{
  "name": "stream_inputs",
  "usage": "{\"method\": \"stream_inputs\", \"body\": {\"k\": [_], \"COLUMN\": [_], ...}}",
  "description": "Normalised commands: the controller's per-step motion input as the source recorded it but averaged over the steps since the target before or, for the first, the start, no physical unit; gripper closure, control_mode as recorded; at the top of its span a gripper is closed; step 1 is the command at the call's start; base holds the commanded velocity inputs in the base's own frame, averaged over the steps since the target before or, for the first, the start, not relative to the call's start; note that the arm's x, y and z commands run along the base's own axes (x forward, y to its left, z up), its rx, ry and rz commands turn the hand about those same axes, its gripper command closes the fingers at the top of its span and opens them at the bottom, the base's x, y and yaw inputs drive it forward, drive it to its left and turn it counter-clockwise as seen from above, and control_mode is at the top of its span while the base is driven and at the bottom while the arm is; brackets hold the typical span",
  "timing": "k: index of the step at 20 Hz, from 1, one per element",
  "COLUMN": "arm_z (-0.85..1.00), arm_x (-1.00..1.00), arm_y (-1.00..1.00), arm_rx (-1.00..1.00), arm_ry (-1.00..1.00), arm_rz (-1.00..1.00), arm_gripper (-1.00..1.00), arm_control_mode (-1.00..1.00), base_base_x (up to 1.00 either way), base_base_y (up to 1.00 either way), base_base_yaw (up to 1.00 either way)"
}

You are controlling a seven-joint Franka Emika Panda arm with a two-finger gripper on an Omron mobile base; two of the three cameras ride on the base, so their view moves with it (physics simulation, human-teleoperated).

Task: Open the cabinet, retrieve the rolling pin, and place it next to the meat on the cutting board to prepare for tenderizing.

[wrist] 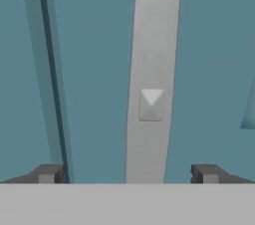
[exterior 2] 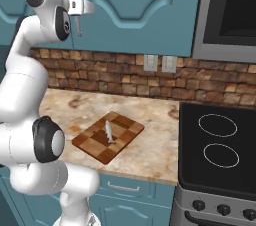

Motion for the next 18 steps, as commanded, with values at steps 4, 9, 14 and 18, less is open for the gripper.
{"method": "stream_inputs", "body": {"k": [4, 9, 14, 18], "arm_z": [-0.05, -0.02, -0.01, 0.00], "arm_x": [0.15, 0.18, 0.54, 0.51], "arm_y": [0.03, 0.00, -0.10, -0.28], "arm_rx": [0.00, 0.00, 0.03, 0.04], "arm_ry": [0.07, 0.00, 0.00, 0.00], "arm_rz": [0.01, 0.06, 0.11, 0.10], "arm_gripper": [1.00, 1.00, 1.00, 1.00], "arm_control_mode": [-1.00, -1.00, -1.00, -1.00], "base_base_x": [0.00, 0.00, 0.00, 0.00], "base_base_y": [0.00, 0.00, 0.00, 0.00], "base_base_yaw": [0.00, 0.00, 0.00, 0.00]}}
